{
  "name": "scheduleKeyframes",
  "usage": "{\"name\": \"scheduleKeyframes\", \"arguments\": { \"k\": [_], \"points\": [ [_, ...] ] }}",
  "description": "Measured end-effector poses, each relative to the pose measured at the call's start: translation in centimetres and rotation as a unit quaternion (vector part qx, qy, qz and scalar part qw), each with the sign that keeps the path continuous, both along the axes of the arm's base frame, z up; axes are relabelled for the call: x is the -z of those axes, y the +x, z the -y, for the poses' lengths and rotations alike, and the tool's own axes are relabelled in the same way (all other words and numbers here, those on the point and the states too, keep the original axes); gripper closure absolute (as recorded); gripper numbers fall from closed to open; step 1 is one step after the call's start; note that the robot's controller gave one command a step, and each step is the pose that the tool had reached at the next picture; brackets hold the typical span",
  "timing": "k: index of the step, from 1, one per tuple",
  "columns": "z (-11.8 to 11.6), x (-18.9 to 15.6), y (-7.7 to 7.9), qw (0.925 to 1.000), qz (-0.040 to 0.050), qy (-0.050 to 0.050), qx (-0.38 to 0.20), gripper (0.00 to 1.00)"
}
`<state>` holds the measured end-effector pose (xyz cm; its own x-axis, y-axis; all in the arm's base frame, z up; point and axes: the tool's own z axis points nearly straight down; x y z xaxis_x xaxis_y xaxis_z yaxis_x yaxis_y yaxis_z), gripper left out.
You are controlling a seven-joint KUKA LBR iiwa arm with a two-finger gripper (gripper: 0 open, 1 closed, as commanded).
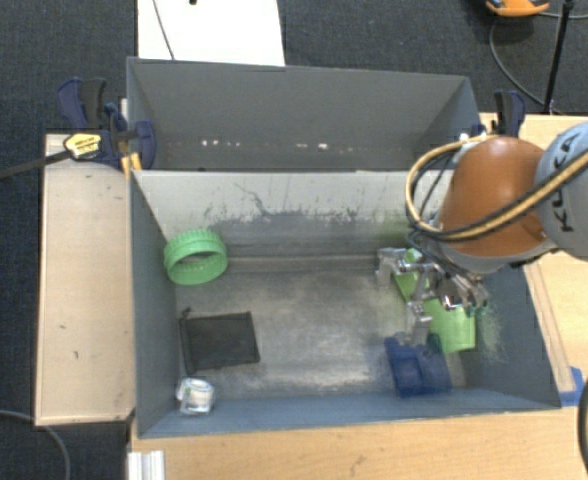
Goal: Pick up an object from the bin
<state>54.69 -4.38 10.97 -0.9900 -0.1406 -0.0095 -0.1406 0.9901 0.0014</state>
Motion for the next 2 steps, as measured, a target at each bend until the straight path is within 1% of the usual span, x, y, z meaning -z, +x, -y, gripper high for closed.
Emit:
{"name": "scheduleKeyframes", "arguments": {
  "k": [1, 2],
  "points": [
    [2.5, 1.7, -0.5, 0.9999, -0.0032, -0.001, -0.015, 0.0],
    [3.7, 0.8, -1.8, 0.9972, -0.0045, 0.0, 0.075, 0.0]
  ]
}}
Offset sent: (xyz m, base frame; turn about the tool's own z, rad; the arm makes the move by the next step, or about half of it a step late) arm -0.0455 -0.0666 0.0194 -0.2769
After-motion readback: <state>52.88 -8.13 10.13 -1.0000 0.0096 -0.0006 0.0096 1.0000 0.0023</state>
